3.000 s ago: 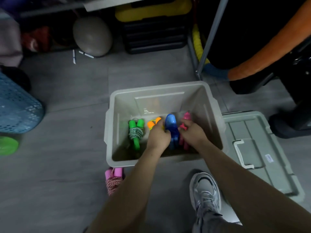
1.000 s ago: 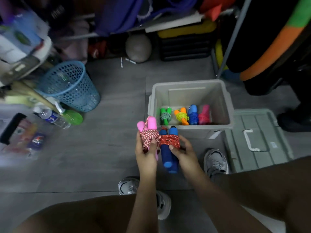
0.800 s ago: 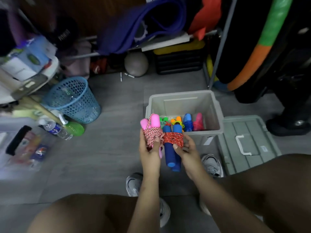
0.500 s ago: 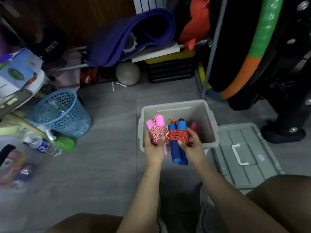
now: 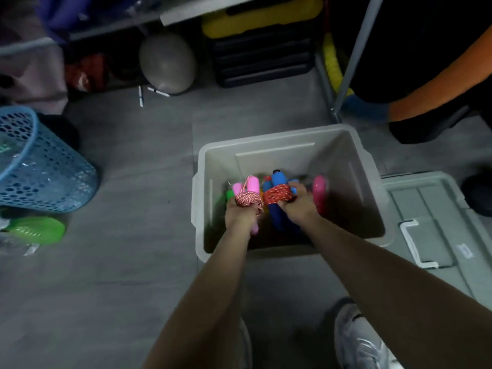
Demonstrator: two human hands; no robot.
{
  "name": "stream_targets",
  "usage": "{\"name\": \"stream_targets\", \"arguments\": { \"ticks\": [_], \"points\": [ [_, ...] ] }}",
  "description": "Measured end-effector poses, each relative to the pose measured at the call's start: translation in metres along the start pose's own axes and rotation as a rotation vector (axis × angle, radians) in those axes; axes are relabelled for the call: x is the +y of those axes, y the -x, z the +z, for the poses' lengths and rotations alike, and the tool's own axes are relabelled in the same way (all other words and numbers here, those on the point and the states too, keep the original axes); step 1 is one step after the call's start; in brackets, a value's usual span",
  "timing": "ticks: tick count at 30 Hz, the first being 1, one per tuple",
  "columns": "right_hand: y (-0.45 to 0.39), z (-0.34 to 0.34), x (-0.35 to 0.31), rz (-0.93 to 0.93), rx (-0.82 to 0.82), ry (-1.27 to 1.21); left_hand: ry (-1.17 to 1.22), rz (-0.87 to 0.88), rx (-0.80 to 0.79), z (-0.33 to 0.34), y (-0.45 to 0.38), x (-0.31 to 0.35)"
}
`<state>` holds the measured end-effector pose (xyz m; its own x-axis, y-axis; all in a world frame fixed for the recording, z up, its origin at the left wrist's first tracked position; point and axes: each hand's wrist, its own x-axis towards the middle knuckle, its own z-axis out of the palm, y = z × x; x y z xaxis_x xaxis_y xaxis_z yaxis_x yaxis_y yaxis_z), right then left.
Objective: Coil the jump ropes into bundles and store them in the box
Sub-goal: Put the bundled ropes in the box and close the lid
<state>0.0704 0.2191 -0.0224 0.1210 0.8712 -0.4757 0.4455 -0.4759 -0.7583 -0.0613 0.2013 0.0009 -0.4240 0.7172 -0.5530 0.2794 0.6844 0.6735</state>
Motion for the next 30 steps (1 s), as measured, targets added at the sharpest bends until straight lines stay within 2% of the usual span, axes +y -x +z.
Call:
{"name": "stream_targets", "arguments": {
  "ticks": [7,11,13,16,20,24,30],
  "points": [
    [-0.024,0.006,0.014,0.044,-0.052,0.041,-0.233,0.027,-0.148,0.012,-0.023,-0.010],
    [-0.019,-0.008,0.010,0.034,-0.090,0.230,-0.282,0.059,-0.105,0.010,-0.013,-0.014],
    [-0.011,-0.021,0.002,-0.016,-0.107,0.309,-0.341,0.093,-0.071,0.009,0.000,-0.007],
    [0.008,-0.044,-0.012,-0.152,-0.126,0.436,-0.342,0.249,-0.003,0.011,0.031,0.012],
    [0.039,-0.094,-0.026,-0.333,-0.134,0.638,-0.359,0.419,-0.011,0.024,0.083,0.037],
    [0.077,-0.158,-0.016,-0.414,-0.043,0.694,-0.361,0.575,-0.035,0.046,0.135,0.056],
    [0.132,-0.235,0.044,-0.303,0.245,0.435,-0.339,0.711,-0.206,0.107,0.206,0.072]
  ]
}}
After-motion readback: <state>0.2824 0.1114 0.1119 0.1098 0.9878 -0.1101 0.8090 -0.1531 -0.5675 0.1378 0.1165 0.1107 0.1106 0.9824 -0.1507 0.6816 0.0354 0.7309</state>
